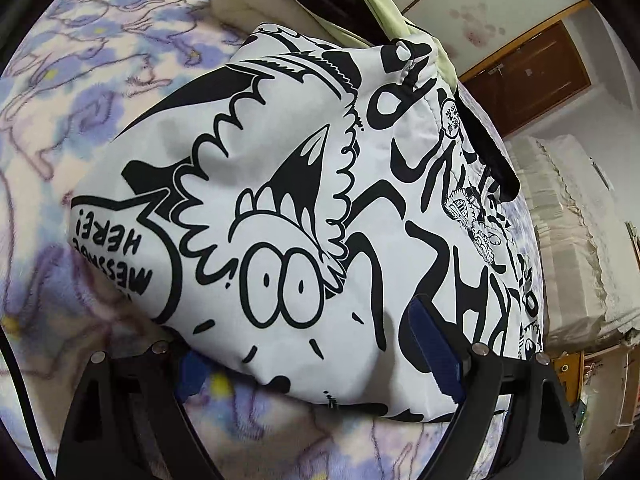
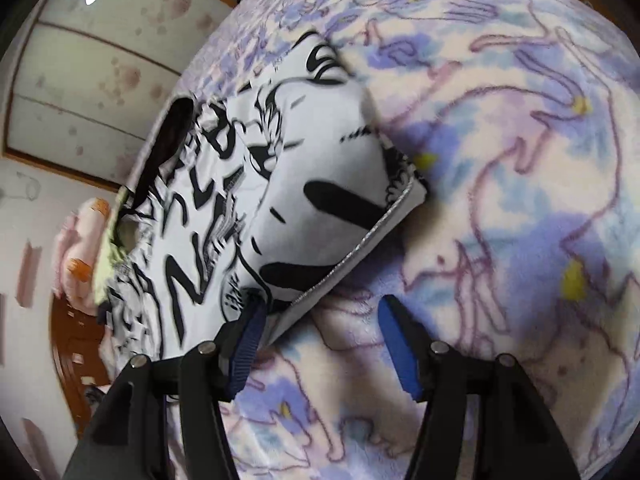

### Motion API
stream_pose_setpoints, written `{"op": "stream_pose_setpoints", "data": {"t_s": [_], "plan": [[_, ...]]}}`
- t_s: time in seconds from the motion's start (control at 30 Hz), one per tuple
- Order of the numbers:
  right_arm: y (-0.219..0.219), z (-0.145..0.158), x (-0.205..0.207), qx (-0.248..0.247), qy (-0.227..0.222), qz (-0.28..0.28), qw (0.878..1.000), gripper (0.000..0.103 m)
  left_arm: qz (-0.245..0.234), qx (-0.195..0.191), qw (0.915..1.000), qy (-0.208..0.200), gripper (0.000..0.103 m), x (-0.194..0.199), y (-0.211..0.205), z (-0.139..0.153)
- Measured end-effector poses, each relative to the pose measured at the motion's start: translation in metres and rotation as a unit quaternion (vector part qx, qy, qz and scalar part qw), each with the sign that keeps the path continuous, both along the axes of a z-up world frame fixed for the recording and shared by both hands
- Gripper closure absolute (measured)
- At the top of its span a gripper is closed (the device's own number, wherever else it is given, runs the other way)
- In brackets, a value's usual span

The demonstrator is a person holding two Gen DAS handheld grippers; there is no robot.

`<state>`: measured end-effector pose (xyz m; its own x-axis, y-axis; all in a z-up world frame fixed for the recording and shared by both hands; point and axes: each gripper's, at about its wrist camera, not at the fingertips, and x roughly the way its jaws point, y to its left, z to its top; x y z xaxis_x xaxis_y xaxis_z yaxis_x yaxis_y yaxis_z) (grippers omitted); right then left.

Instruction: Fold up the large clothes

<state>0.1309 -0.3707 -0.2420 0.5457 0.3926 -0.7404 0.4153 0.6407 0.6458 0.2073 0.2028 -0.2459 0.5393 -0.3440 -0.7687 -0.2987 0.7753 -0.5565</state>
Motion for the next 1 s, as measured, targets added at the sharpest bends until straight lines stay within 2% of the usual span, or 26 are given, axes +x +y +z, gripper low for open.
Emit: {"op": "stream_pose_setpoints", "data": {"t_s": [0.13, 0.23, 0.4, 0.47, 0.5, 0.53, 0.57, 0.63, 0.67, 0.73, 0.8, 0.9, 1.0], "plan": [[-0.013, -0.001, -0.006, 0.052, -0.030, -0.029, 0.998, 0.042, -0.001, -0.007, 1.0000, -0.002, 0.015, 0.000, 0.001, -0.001], [-0.016, 0.002, 0.002, 0.054, -0.035, -0.039, 0.997, 0.041, -0.004, -0.006, 1.0000, -0.001, 0.015, -0.001, 0.003, -0.003], [-0.008, -0.010, 0.037, 0.018, 0.005, -0.036, 0.999, 0.038, -0.003, 0.005, 1.0000, -0.002, 0.015, 0.005, 0.002, -0.005], [-0.005, -0.013, 0.043, 0.009, 0.006, -0.044, 0.999, 0.038, 0.004, 0.010, 0.9999, -0.007, 0.016, 0.006, 0.001, -0.006], [-0.001, -0.014, 0.046, -0.001, 0.006, -0.048, 0.999, 0.038, 0.012, 0.017, 0.9998, -0.006, 0.027, 0.006, 0.001, -0.006], [0.002, -0.014, 0.048, -0.010, 0.008, -0.049, 0.999, 0.042, 0.020, 0.026, 0.9995, -0.004, 0.044, 0.006, 0.002, -0.006], [0.005, -0.013, 0.049, -0.025, 0.010, -0.046, 0.999, 0.045, 0.025, 0.024, 0.9994, -0.006, 0.050, 0.006, 0.004, -0.006], [0.011, -0.008, 0.050, -0.055, 0.009, -0.033, 0.998, 0.061, 0.030, -0.002, 0.9995, -0.014, 0.081, 0.005, 0.008, -0.004], [0.011, -0.004, 0.048, -0.060, 0.004, -0.028, 0.998, 0.064, 0.033, -0.004, 0.9994, -0.014, 0.083, 0.004, 0.009, -0.001], [0.011, 0.000, 0.047, -0.055, -0.001, -0.022, 0.998, 0.078, 0.035, 0.003, 0.9992, -0.015, 0.090, 0.004, 0.006, 0.008], [0.014, 0.011, 0.045, -0.065, -0.008, -0.015, 0.998, 0.084, 0.034, 0.016, 0.9991, -0.018, 0.091, 0.002, 0.002, 0.018], [0.025, 0.034, 0.044, -0.095, -0.016, -0.006, 0.995, 0.086, 0.029, 0.038, 0.9986, -0.023, 0.093, -0.003, -0.004, 0.037], [0.028, 0.048, 0.041, -0.105, -0.013, -0.005, 0.994, 0.087, 0.022, 0.043, 0.9986, -0.021, 0.093, -0.011, -0.004, 0.050]]}}
